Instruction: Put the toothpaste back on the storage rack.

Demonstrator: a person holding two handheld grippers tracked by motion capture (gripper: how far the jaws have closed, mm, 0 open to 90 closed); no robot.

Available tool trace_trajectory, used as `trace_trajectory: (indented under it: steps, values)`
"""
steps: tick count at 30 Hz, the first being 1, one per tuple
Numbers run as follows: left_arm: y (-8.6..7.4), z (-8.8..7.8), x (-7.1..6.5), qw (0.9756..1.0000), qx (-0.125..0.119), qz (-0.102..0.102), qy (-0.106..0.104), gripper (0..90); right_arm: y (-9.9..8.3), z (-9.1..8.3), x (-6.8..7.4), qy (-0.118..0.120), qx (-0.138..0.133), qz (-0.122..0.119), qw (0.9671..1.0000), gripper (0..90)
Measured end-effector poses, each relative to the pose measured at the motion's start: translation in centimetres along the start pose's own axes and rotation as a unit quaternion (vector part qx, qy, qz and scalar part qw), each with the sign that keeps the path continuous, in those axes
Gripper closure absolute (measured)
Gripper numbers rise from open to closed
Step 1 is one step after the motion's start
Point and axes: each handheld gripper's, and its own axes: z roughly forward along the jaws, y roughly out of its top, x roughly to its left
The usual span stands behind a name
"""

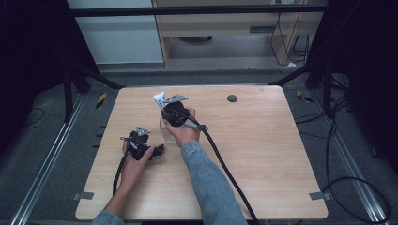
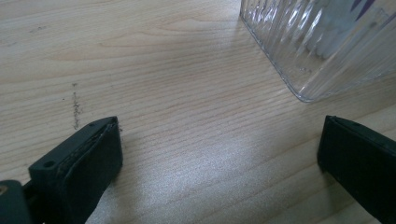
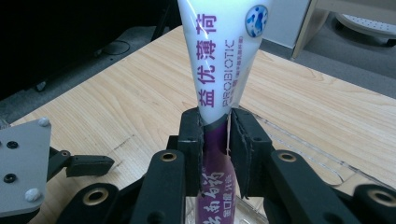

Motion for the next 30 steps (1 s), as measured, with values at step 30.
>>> trace_trajectory:
  steps: [30]
  values:
    - [0.0, 0.0, 0.0, 1.0, 0.0, 0.0, 0.0, 0.0, 0.2, -2.9, -1.3, -0.004, -0.004, -0.008, 1.0, 76.2]
